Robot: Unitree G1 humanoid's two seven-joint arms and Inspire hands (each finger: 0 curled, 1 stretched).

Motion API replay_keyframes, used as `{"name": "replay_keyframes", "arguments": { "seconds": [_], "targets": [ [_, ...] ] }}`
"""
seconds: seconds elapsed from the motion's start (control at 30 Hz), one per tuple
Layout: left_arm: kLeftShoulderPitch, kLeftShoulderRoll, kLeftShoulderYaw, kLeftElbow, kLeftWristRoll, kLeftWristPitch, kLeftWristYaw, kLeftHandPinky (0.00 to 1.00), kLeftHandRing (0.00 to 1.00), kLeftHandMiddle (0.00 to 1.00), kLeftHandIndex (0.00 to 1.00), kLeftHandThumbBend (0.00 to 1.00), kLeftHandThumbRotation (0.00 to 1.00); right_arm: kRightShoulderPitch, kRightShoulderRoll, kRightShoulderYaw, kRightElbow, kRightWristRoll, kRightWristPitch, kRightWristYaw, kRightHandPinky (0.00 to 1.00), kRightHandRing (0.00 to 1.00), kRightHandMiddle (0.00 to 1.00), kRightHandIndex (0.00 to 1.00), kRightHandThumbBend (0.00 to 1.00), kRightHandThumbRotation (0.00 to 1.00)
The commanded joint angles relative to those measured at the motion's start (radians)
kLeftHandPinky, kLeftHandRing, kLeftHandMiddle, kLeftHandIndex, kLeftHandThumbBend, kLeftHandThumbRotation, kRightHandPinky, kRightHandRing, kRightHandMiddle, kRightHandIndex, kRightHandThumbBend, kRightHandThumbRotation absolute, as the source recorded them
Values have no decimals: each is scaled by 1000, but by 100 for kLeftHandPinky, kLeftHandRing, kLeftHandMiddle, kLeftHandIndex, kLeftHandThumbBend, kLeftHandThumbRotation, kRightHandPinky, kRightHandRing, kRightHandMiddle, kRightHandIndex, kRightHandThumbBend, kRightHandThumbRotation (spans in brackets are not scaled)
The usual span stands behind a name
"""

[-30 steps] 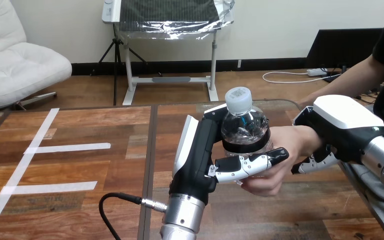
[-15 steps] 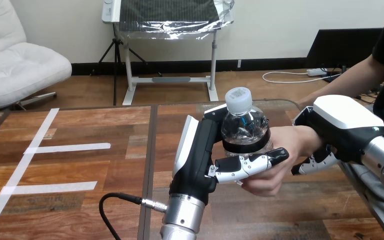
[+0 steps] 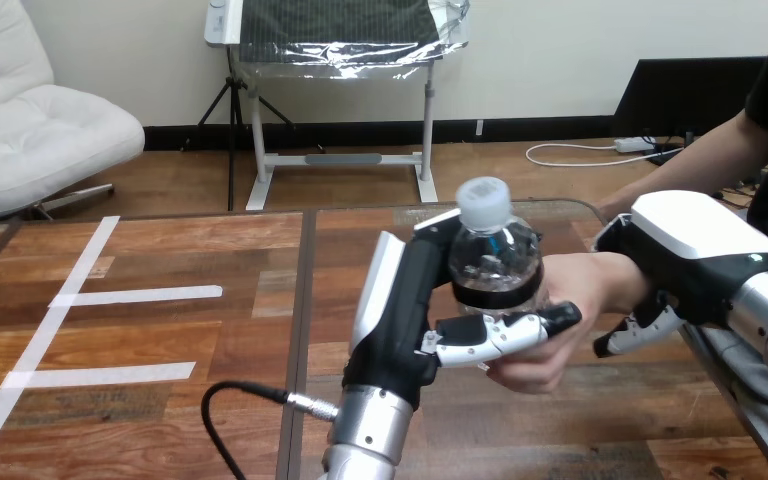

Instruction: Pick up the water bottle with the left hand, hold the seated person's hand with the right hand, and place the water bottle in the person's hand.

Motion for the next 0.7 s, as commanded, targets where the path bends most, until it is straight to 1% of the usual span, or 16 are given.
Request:
{"name": "replay_keyframes", "arguments": {
  "seconds": [0.0, 0.03, 0.07, 0.2, 0.4, 0.67],
  "targets": [
    [-126, -130, -58, -81, 43, 25, -38, 82, 88, 91, 93, 86, 34, -46, -30, -35, 3, -14, 11, -14, 62, 74, 79, 72, 88, 0],
    [-126, -129, -59, -85, 45, 31, -42, 85, 90, 93, 95, 88, 36, -45, -30, -36, 7, -11, 4, -18, 63, 75, 79, 73, 88, 0],
    [-126, -128, -58, -87, 47, 35, -46, 91, 94, 95, 97, 90, 40, -45, -29, -37, 10, -9, 0, -21, 64, 75, 80, 74, 88, 0],
    [-125, -129, -57, -92, 55, 47, -55, 96, 98, 98, 99, 93, 46, -47, -29, -38, 21, -5, -13, -28, 66, 76, 80, 77, 89, 0],
    [-121, -128, -56, -105, 70, 69, -60, 99, 100, 100, 100, 94, 52, -49, -28, -37, 24, -9, -12, -26, 68, 78, 82, 79, 88, 0],
    [-120, -128, -58, -106, 85, 69, -45, 100, 100, 100, 100, 94, 55, -52, -27, -38, 31, -6, -18, -29, 70, 80, 84, 81, 88, 0]
  ]
}}
